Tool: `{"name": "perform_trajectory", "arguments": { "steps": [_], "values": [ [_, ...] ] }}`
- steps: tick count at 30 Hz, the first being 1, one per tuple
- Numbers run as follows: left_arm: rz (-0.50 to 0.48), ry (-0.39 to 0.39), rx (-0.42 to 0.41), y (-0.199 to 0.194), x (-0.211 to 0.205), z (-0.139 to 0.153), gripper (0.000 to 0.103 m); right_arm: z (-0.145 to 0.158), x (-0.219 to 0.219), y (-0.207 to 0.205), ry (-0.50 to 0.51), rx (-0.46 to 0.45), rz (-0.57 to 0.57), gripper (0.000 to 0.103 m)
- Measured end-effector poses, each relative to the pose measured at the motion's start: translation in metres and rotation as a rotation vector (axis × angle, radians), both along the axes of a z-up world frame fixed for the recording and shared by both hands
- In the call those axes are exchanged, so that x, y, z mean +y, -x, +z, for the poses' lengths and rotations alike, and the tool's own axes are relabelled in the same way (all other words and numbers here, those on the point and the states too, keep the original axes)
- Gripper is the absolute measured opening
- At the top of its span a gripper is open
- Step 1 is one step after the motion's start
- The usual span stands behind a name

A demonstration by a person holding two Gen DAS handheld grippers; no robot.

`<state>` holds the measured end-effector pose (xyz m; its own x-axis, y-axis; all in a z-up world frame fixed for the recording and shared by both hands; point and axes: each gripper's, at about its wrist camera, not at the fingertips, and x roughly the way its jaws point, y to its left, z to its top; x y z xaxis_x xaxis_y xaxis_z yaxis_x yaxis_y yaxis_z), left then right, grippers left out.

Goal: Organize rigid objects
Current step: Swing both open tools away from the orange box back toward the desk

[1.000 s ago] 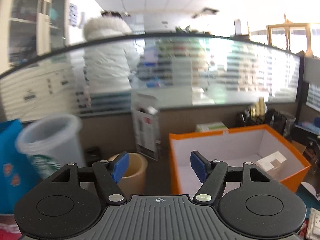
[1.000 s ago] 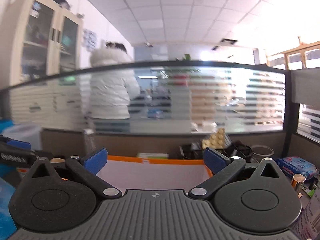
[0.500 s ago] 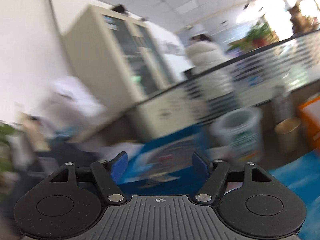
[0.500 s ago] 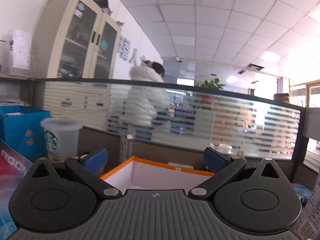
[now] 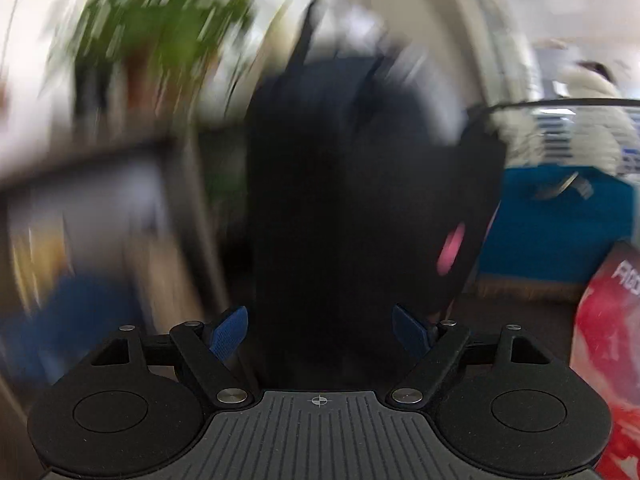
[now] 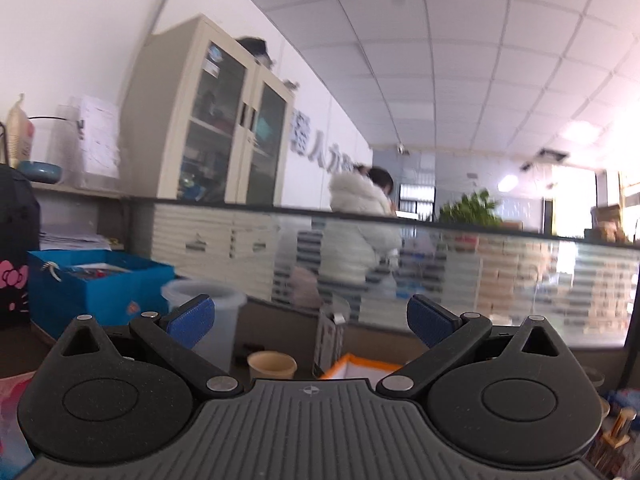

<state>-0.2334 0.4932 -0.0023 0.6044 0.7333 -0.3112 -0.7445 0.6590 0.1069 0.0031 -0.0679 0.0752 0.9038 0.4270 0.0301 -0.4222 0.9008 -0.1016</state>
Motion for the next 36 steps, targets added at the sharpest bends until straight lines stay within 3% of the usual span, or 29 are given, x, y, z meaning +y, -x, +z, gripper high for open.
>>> {"name": "perform_trajectory", "arguments": {
  "steps": [4,6,8,11,13,15,17,20,22,23,27,29,30,32,34,36],
  "values": [
    [0.033,0.293,-0.191,0.01,0.023,-0.076,0.081,0.005,0.021,0.021,0.021,-0.039,0.012,0.103],
    [0.005,0.413,-0.323,0.01,0.027,-0.1,0.081,0.005,0.032,0.029,0.041,-0.049,0.014,0.103],
    [-0.032,0.515,-0.391,-0.001,0.034,-0.117,0.081,0.004,0.042,0.034,0.058,-0.057,0.009,0.103],
    [-0.069,0.559,-0.419,-0.013,0.031,-0.125,0.089,0.002,0.049,0.042,0.068,-0.071,-0.002,0.103],
    [-0.061,0.606,-0.489,-0.012,0.032,-0.122,0.099,0.001,0.052,0.044,0.078,-0.071,-0.016,0.103],
    [-0.039,0.682,-0.572,-0.003,0.04,-0.121,0.099,-0.001,0.054,0.042,0.081,-0.059,-0.028,0.103],
    [0.01,0.656,-0.637,0.015,0.051,-0.12,0.099,-0.004,0.055,0.039,0.084,-0.042,-0.039,0.103],
    [0.157,0.461,-0.647,0.031,0.063,-0.105,0.099,-0.009,0.056,0.038,0.094,-0.024,-0.041,0.103],
    [0.236,0.331,-0.596,0.036,0.072,-0.098,0.099,-0.012,0.058,0.038,0.105,-0.017,-0.04,0.103],
    [0.258,0.319,-0.528,0.036,0.078,-0.095,0.099,-0.014,0.059,0.038,0.109,-0.015,-0.039,0.103],
    [0.223,0.404,-0.231,0.033,0.071,-0.097,0.099,-0.017,0.051,0.043,0.119,-0.029,-0.048,0.103],
    [0.107,0.405,-0.045,0.027,0.048,-0.098,0.099,-0.018,0.038,0.046,0.107,-0.037,-0.067,0.103],
    [0.054,0.387,0.098,0.018,0.033,-0.099,0.098,-0.017,0.03,0.045,0.099,-0.034,-0.076,0.103],
    [0.032,0.248,0.297,0.003,0.0,-0.097,0.098,-0.017,0.009,0.046,0.078,-0.027,-0.106,0.103],
    [-0.021,0.151,0.364,-0.004,-0.033,-0.089,0.099,-0.018,-0.017,0.046,0.057,0.001,-0.12,0.103],
    [-0.059,0.093,0.358,-0.014,-0.064,-0.067,0.099,-0.02,-0.046,0.047,0.03,0.046,-0.124,0.103]
  ]
}}
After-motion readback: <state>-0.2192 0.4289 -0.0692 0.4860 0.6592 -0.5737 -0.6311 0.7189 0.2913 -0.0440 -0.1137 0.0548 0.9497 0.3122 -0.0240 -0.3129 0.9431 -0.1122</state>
